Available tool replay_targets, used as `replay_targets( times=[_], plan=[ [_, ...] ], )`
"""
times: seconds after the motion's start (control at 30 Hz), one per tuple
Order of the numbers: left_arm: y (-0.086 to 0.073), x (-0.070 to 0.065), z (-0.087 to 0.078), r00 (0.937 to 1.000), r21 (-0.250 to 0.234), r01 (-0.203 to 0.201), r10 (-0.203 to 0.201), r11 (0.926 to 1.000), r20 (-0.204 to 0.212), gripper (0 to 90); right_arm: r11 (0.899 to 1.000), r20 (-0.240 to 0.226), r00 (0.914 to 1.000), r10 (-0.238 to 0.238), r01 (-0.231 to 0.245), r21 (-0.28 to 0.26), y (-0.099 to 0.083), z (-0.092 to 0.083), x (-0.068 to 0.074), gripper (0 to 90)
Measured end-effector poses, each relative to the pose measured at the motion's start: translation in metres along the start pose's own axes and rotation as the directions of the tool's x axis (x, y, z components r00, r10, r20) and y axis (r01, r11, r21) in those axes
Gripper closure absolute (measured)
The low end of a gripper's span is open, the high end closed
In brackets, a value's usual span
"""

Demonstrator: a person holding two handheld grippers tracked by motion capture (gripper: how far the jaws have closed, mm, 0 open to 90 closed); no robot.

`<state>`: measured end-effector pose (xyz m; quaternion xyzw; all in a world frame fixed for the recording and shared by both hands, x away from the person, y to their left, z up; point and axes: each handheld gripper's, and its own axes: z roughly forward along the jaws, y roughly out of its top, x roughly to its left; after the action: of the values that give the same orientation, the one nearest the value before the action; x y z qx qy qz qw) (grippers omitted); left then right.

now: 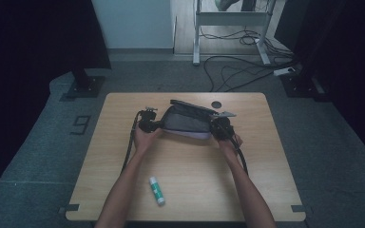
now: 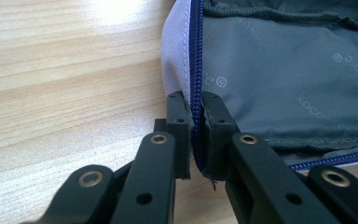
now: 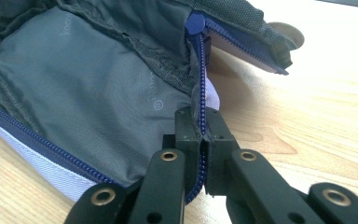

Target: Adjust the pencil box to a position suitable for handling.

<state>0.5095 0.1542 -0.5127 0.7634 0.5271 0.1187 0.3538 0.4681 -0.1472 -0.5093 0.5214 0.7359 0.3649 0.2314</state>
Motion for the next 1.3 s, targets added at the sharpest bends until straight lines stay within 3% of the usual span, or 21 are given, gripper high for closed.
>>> replay_targets(
  times=[0.63,1.03,1.3],
  plan=[
    [-0.003,-0.001,-0.022,1.0000,-0.022,-0.002,0.002,0.9998,0.008,84.3,0.999,-0.011,0.9995,-0.029,0.028,-0.037,0.006,-0.019,0.011,85.9],
    [-0.003,-0.001,-0.029,0.9999,-0.026,-0.008,0.008,0.9996,0.008,84.8,0.998,-0.022,0.9994,-0.028,0.027,-0.054,0.007,-0.026,0.015,86.0],
    [-0.006,-0.005,-0.042,0.9995,-0.047,-0.021,0.022,0.9987,0.022,85.4,0.997,-0.038,0.9989,-0.026,0.023,-0.078,0.003,-0.035,0.017,86.0]
  ],
)
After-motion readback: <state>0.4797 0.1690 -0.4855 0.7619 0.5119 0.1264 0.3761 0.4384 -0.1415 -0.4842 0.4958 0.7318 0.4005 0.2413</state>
